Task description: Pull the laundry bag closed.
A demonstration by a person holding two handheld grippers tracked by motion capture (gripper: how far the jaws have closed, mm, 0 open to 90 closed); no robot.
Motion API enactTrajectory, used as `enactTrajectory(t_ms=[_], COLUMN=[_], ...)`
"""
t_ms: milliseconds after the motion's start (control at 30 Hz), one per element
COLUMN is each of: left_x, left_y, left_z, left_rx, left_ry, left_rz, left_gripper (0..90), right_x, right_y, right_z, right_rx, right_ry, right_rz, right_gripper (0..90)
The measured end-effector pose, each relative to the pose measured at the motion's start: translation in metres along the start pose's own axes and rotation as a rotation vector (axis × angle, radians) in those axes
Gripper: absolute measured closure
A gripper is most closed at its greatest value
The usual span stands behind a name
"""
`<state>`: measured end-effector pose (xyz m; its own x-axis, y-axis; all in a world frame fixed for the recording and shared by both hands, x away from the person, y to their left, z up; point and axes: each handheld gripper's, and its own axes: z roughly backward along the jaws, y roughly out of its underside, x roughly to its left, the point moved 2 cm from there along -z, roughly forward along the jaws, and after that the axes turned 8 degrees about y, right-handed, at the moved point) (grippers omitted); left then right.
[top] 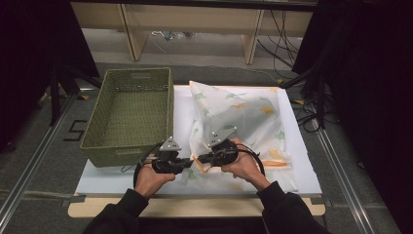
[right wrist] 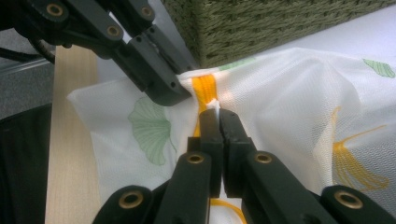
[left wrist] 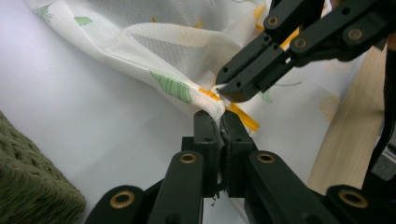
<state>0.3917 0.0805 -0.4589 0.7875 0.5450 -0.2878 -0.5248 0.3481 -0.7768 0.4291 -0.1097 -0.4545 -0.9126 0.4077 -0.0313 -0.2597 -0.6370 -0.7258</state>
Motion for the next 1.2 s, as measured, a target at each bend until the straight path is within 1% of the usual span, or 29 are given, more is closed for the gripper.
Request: enactTrajectory(t_ms=[33,67,100,167,200,233,333,367,400,433,467,500,533,567,600,733,800,867,900,933,967,1000,1033,1067,1100,1200], left_x=[0.0003,0.0003,0.0016,0.0030,0.0030,0.0030,0.0028,0.0014,0.0014,0.0013,0.0012,0.0019,0.0018,0.0018,0.0008,-0.0001,0.0005,0.0011,0.0006,-0.0005,-0.0007,0.0007,0.0008,0.0008,0.0006,0.0010], left_y=[-0.0014,-0.0014,-0.0027,-0.0031,-0.0031,-0.0027,-0.0019,-0.0012,-0.0012,-0.0010,-0.0008,-0.0003,-0.0002,-0.0002,0.0001,0.0005,0.0013,0.0017,0.0019,0.0017,0.0016,0.0019,0.0019,0.0019,0.0018,0.0020], left_z=[-0.0007,-0.0007,-0.0018,-0.0027,-0.0027,-0.0036,-0.0043,-0.0051,-0.0051,-0.0052,-0.0052,-0.0038,-0.0032,-0.0032,-0.0029,-0.0024,-0.0015,-0.0013,-0.0011,-0.0022,-0.0023,-0.0006,-0.0004,-0.0004,-0.0002,0.0005], left_rx=[-0.011,-0.011,-0.020,-0.017,-0.017,-0.016,-0.006,-0.004,-0.004,-0.003,-0.003,0.016,0.017,0.017,0.021,0.018,0.015,0.016,0.012,-0.001,-0.003,0.016,0.015,0.015,-0.001,-0.006], left_ry=[0.012,0.012,0.023,0.030,0.030,0.029,0.023,0.015,0.015,0.008,0.004,-0.003,-0.005,-0.005,-0.011,-0.018,-0.017,-0.016,-0.020,-0.018,-0.019,-0.019,-0.019,-0.019,-0.019,-0.024], left_rz=[0.024,0.024,0.041,0.057,0.057,0.070,0.058,0.051,0.051,0.040,0.038,0.022,0.019,0.019,0.006,0.009,0.013,0.015,0.012,0.020,0.023,0.007,0.010,0.010,0.019,0.019], left_gripper=[82.8,80.8,78.6,76.5,76.0,77.2,83.6,85.0,85.7,86.2,86.2,86.7,86.8,87.0,87.2,87.4,87.5,87.5,87.6,87.6,87.6,87.6,87.6,87.6,87.6,87.6], right_x=[0.0005,0.0005,0.0002,0.0007,0.0006,0.0002,0.0000,-0.0002,-0.0002,0.0001,0.0001,0.0001,0.0000,-0.0004,-0.0005,-0.0003,0.0013,0.0011,0.0006,0.0002,0.0003,0.0003,-0.0005,-0.0005,0.0000,0.0001], right_y=[-0.0003,-0.0003,0.0003,0.0006,0.0006,0.0005,0.0007,0.0011,0.0011,0.0020,0.0020,0.0021,0.0021,0.0018,0.0017,0.0018,0.0015,0.0013,0.0015,0.0016,0.0020,0.0024,0.0024,0.0025,0.0025,0.0026], right_z=[-0.0005,-0.0005,-0.0008,-0.0009,-0.0014,-0.0021,-0.0020,-0.0031,-0.0031,-0.0027,-0.0027,-0.0025,-0.0025,-0.0019,-0.0018,-0.0019,-0.0022,-0.0022,-0.0033,-0.0031,-0.0034,-0.0028,-0.0030,-0.0028,-0.0029,-0.0028], right_rx=[-0.002,-0.002,0.007,0.014,0.011,0.008,0.011,0.005,0.005,0.012,0.012,0.010,0.009,0.006,0.006,0.006,0.009,0.006,-0.003,0.003,0.005,0.009,0.000,0.003,-0.002,-0.001], right_ry=[0.005,0.005,0.010,0.010,0.011,0.012,0.007,0.010,0.010,0.007,0.007,0.021,0.019,0.007,0.007,0.005,0.011,0.012,0.016,0.019,0.016,0.016,0.013,0.014,0.014,0.013], right_rz=[0.000,0.000,0.006,0.000,-0.002,0.006,0.009,0.013,0.013,-0.004,-0.004,-0.009,-0.008,-0.004,-0.002,-0.007,-0.021,-0.018,-0.021,-0.028,-0.030,-0.036,-0.029,-0.027,-0.037,-0.037], right_gripper=[90.0,90.0,90.0,90.0,90.0,90.0,90.0,90.0,90.0,90.0,90.0,90.0,90.0,90.0,90.0,90.0,90.0,90.0,90.0,90.0,90.0,90.0,90.0,90.0,90.0,90.0])
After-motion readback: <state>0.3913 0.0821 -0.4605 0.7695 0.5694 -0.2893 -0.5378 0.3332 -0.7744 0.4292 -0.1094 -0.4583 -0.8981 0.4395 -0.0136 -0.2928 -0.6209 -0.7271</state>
